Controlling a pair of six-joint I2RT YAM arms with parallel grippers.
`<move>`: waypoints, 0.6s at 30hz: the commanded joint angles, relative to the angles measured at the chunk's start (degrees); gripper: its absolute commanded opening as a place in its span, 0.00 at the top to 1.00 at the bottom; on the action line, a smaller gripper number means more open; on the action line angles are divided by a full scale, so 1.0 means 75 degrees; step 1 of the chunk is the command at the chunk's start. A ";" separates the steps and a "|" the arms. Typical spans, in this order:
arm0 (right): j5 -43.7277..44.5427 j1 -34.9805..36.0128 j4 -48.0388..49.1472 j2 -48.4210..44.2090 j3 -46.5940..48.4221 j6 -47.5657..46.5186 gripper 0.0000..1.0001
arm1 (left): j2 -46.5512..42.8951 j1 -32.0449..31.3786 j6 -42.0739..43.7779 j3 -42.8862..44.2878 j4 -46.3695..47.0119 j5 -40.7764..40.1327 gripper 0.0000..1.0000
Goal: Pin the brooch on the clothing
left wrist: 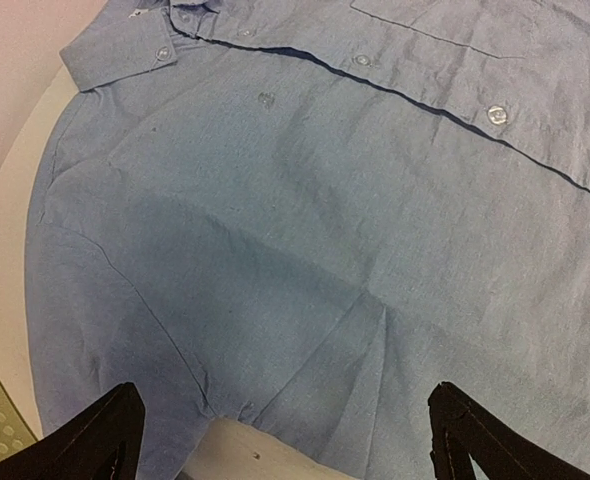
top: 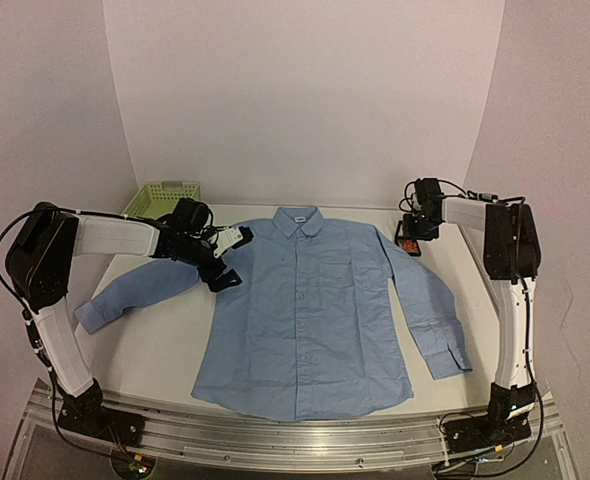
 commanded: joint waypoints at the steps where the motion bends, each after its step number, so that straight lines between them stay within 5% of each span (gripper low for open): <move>1: 0.0104 0.0008 -0.0009 -0.0485 -0.0091 0.0084 0.64 | 0.0003 0.0053 0.0115 0.0299 0.0121 0.0051 0.01; 18: -0.0163 0.0045 -0.0011 -0.0227 -0.0632 -0.0124 0.53 | -0.0011 0.0101 0.0196 0.0259 0.0139 0.0006 0.01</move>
